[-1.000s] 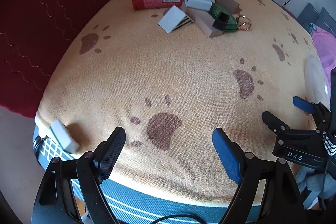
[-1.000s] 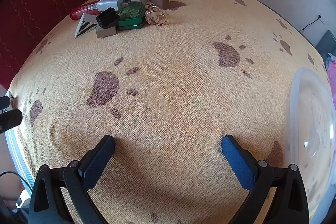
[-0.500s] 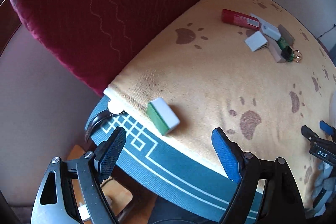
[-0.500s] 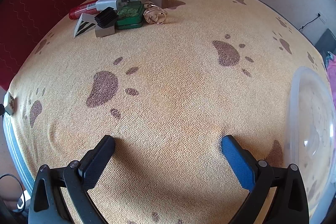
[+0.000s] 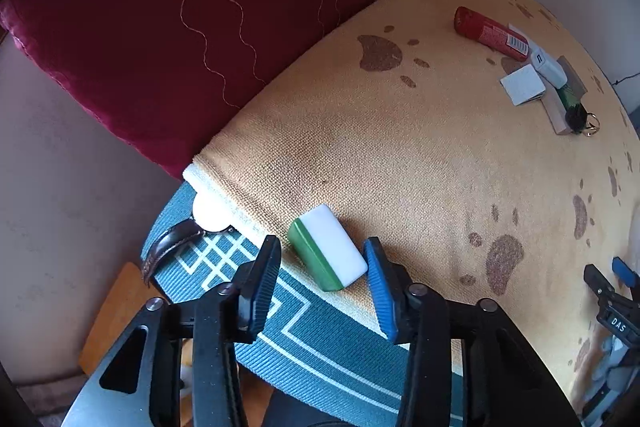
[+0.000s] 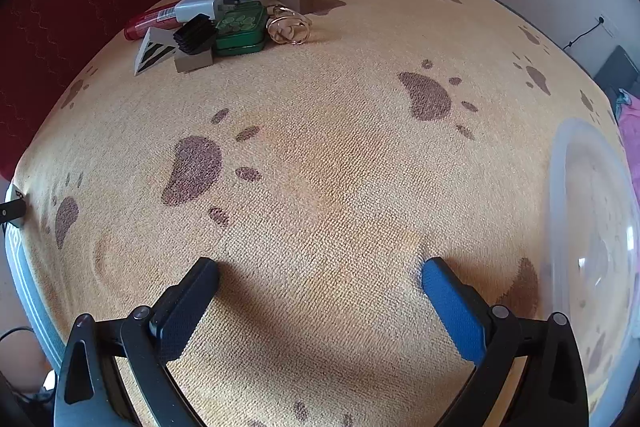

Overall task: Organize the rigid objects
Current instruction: 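Grasp the green-and-white block with the left gripper, then grasp the black cube with the right gripper while the left gripper holds the green-and-white block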

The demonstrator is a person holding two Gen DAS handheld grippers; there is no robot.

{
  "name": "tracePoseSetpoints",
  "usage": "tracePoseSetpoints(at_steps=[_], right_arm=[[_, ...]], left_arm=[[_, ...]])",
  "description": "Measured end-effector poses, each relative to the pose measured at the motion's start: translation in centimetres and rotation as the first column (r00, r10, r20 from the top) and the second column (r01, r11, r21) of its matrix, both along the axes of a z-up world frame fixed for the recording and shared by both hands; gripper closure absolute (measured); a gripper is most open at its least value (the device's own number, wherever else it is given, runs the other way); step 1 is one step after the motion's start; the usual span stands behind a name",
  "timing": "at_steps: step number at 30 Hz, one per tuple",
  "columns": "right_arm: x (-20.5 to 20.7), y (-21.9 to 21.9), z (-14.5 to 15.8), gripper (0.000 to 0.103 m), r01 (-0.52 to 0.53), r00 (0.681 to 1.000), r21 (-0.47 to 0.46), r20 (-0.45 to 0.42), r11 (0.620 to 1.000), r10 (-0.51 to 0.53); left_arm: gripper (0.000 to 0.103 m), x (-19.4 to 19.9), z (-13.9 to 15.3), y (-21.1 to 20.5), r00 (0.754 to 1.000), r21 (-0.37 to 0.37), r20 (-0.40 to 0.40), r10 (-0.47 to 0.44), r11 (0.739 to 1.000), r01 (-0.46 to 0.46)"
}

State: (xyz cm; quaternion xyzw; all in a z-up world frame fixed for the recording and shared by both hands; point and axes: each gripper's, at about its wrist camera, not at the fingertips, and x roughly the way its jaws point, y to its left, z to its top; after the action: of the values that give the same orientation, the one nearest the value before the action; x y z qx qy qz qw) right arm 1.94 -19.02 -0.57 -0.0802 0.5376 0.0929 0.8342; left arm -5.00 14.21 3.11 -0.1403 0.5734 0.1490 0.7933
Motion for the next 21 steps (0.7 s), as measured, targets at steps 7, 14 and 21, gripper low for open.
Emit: tracePoseSetpoints(at_steps=[7, 14, 21], right_arm=[[0.4, 0.1, 0.2, 0.0, 0.007, 1.0, -0.003, -0.016, 1.0, -0.007], [1.2, 0.1, 0.6, 0.001, 0.048, 0.997, -0.005, -0.067, 0.999, -0.048], [3.0, 1.7, 3.2, 0.003, 0.039, 0.998, 0.077, -0.052, 0.996, -0.035]], left_arm=[[0.078, 0.2, 0.3, 0.1, 1.0, -0.015, -0.002, -0.021, 1.0, 0.021], [0.083, 0.5, 1.8, 0.0, 0.998, -0.024, 0.028, -0.049, 0.998, 0.05], [0.083, 1.4, 3.4, -0.2, 0.994, -0.033, 0.062, -0.087, 0.995, 0.089]])
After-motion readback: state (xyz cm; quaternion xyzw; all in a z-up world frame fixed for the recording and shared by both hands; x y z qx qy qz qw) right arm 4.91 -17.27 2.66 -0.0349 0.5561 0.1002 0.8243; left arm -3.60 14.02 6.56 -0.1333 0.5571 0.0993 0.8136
